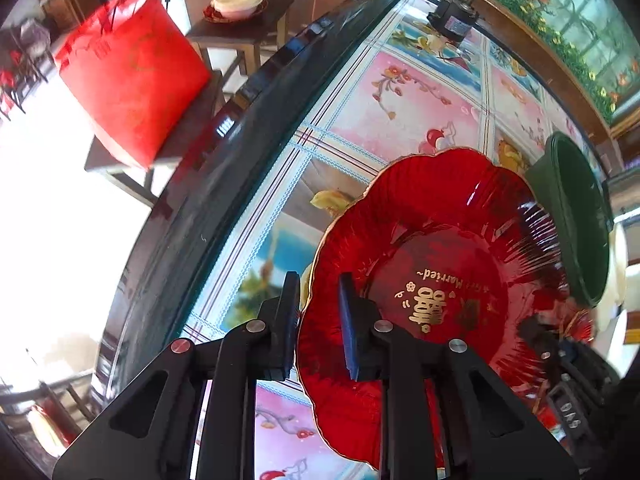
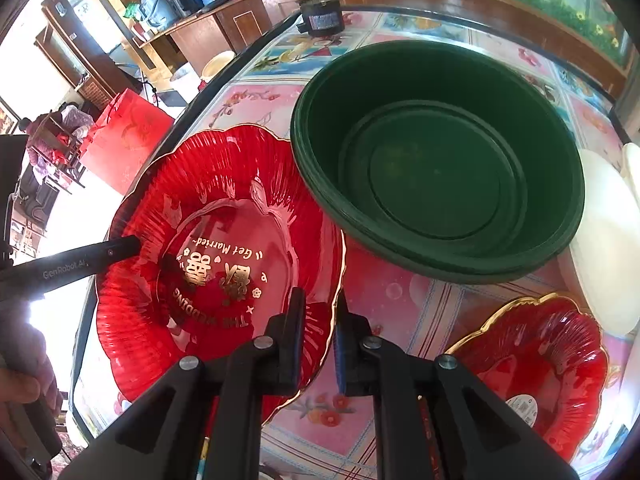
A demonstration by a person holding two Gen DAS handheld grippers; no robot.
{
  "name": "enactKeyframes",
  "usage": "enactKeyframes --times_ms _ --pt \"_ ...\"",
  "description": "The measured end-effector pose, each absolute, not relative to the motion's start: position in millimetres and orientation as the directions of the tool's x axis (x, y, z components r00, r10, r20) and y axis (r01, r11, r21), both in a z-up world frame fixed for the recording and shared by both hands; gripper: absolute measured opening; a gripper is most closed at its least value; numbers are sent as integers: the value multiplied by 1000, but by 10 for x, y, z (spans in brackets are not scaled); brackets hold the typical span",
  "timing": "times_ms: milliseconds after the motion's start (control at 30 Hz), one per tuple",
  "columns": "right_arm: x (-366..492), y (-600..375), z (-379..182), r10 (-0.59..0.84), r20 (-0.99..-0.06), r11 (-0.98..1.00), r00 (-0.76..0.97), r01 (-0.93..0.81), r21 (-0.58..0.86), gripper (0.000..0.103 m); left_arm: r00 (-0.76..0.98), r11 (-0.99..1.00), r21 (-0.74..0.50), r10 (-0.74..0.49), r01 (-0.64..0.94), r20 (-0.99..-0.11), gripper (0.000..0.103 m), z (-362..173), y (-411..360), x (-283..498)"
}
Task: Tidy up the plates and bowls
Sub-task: 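Lift the wedding plate with the left gripper and carry it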
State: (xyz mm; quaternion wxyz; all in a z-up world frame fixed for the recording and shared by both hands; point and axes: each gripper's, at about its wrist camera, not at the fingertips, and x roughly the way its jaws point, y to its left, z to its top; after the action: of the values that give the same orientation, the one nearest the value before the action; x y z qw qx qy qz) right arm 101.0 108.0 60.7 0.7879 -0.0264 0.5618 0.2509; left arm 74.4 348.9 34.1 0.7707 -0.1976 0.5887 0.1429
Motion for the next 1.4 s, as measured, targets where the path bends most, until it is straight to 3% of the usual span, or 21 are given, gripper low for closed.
enactKeyframes --times_ms 267,733,1400 --pt "1039 1067 582 379 -900 867 214 -423 264 12 251 843 -207 -89 -496 -964 19 306 3606 780" --pt "983 1019 654 394 -887 853 243 -455 254 9 245 875 -134 -19 -464 -969 19 382 3439 659" --pt "368 911 876 402 -866 837 297 -502 217 11 307 898 -134 0 -418 -952 19 670 3228 -139"
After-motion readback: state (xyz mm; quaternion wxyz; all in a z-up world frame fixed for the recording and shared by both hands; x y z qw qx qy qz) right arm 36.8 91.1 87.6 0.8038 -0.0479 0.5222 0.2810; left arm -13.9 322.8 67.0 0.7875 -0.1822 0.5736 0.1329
